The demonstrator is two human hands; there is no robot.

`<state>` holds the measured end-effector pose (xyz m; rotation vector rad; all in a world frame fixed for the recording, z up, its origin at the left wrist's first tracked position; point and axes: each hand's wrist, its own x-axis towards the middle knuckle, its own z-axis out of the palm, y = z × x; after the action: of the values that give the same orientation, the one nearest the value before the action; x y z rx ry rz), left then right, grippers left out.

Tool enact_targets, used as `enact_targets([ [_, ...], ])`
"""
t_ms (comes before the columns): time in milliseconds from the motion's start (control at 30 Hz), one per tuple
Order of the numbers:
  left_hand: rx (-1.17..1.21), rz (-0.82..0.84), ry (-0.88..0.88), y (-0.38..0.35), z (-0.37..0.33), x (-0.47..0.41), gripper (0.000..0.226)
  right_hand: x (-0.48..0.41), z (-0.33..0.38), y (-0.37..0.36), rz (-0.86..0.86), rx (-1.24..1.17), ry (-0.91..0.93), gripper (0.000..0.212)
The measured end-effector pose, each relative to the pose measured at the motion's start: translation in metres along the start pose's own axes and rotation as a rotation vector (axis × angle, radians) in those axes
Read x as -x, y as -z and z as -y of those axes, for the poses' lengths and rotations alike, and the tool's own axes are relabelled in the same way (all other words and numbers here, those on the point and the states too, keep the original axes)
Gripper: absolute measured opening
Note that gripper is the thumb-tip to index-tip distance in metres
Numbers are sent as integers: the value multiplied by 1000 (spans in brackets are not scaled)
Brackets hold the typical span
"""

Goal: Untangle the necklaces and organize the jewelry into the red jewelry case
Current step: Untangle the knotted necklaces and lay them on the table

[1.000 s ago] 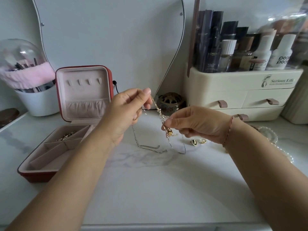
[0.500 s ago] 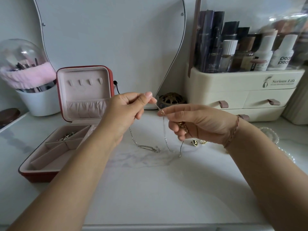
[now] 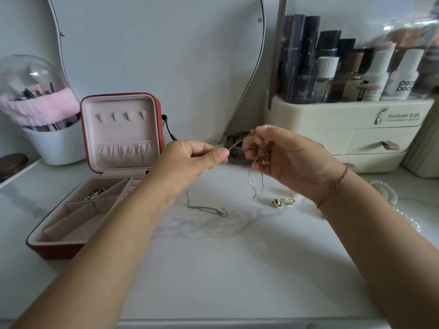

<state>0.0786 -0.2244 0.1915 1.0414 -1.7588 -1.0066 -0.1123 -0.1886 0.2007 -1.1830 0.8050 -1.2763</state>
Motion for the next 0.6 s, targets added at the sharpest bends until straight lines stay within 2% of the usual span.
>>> enact_targets([
  [233, -51, 125, 144, 0, 7, 0, 3, -1, 7, 5, -18, -324, 73, 20],
  [600, 89, 271, 190, 4, 5, 2, 14, 3, 14, 7, -113, -500, 120, 34],
])
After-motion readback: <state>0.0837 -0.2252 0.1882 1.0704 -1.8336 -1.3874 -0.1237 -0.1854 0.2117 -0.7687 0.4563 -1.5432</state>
